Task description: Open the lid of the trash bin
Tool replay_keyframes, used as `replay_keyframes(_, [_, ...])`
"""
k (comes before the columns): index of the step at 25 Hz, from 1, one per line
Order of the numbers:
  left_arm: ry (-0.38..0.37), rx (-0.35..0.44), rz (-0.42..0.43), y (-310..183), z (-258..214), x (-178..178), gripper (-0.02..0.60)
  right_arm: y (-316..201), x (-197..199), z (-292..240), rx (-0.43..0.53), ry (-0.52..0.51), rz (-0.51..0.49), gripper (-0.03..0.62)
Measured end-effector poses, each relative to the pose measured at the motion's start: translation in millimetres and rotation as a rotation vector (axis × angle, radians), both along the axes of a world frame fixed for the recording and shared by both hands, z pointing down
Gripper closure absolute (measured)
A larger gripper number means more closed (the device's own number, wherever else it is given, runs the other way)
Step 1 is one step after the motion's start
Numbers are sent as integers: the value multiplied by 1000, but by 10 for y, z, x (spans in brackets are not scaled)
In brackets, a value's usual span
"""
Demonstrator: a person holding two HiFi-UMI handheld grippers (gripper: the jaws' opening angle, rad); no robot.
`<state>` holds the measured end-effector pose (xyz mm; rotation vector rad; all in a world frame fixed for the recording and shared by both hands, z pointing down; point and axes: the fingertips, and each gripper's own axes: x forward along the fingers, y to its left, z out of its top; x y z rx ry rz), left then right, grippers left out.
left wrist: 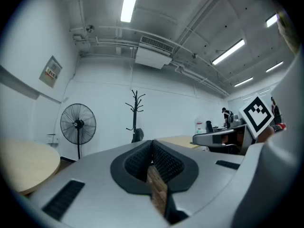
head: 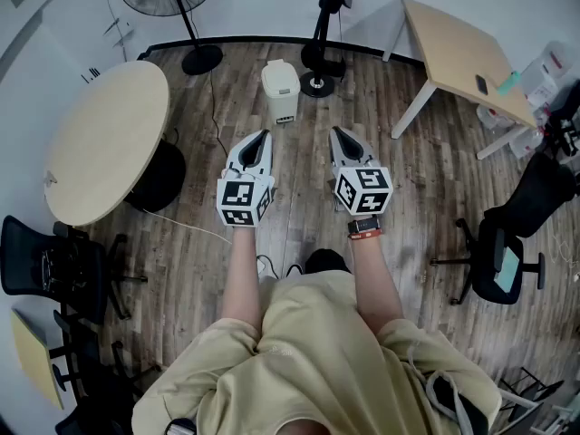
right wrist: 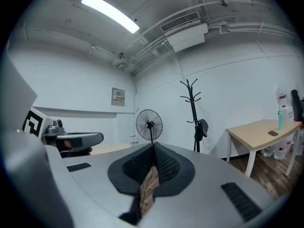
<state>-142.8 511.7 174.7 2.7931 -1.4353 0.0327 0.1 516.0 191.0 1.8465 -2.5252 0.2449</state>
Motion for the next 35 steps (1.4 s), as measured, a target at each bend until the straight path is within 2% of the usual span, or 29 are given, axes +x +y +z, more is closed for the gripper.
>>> replay_keyframes(3, [-21,-12,34,-192,58,88,557,-227,-50,3,1,-17,-2,579])
replay_keyframes(6, [-13,-26,29,-367,49,107,557,-385,-82,-12,-2,-14,-13,579])
replay_keyframes(12, [-30,-18,-12,-941,133,338,557,-974,206,137,-20,-28,-33,579])
replay_keyframes(21, [2,-6,-86,-2164,81,861,557,-2296,705,91,0,-48,-147,579])
replay_keyframes(27, [-11,-32,-145,-2839,188,1080,557,-3116,902,208,-44,-53,-188,579])
replay_keyframes(35, [-3,-63,-209,-3546,305,1275,557,-3924,1025,358,-69,-30,-252,591])
